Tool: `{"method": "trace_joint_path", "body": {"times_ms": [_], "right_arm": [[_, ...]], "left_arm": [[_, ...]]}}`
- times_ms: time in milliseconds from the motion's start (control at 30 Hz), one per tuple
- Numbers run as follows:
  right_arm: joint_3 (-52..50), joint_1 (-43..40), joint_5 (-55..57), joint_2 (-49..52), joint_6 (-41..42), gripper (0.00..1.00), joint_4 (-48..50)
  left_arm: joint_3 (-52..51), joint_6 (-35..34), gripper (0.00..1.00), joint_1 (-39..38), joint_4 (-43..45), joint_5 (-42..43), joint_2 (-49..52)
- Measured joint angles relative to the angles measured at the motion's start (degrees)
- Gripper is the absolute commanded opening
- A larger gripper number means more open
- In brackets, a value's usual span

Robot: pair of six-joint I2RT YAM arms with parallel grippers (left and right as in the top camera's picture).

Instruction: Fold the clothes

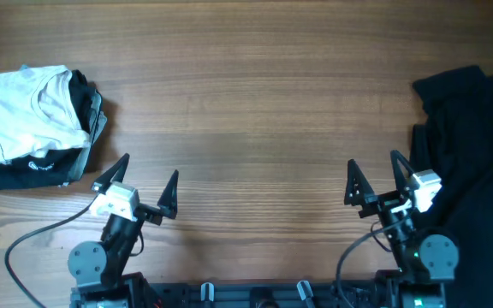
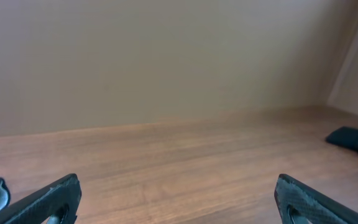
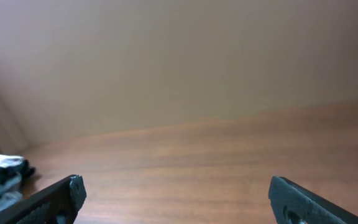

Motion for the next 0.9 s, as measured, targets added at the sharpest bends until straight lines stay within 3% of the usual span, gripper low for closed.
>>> {"method": "trace_joint_path", "body": {"times_ms": [133, 233, 333, 467, 600, 667, 767, 900], "right_arm": [[17.11, 0.00, -1.11, 10.58, -2.34, 1.00, -11.23], [29.20, -0.07, -1.31, 26.69, -3.30, 1.00, -22.91], [42.75, -0.11, -1.51, 43.58, -3.61, 1.00, -34.07], [59.76, -0.11, -1.73, 63.25, -5.03, 1.00, -43.47], [62.07, -1.18, 2.29, 72.46, -4.33, 0.98, -42.99], [62.07, -4.07, 8.02, 75.54, -0.37, 0.89, -42.80], [62.29, -15.17, 12.39, 84.08, 5.68, 0.73, -41.13], [62.55, -22.12, 13.18, 96.39, 9.03, 0.70, -44.70]], "left_arm": [[13.20, -1.90, 1.00, 0.00, -7.30, 0.83, 7.54], [25.83, -2.36, 1.00, -0.04, -15.89, 1.03, 20.20], [42.07, -2.80, 1.00, -0.09, -30.36, 0.90, 36.98], [60.24, -2.99, 1.00, -0.09, -45.62, 1.03, 56.78], [62.49, -2.95, 1.00, -0.09, -46.97, 1.07, 64.28], [62.49, -2.95, 1.00, -0.09, -47.71, 1.27, 64.92], [62.58, -2.95, 1.00, -0.09, -47.74, 1.73, 64.87], [62.58, -2.95, 1.00, -0.09, -47.78, 1.92, 64.87]]}}
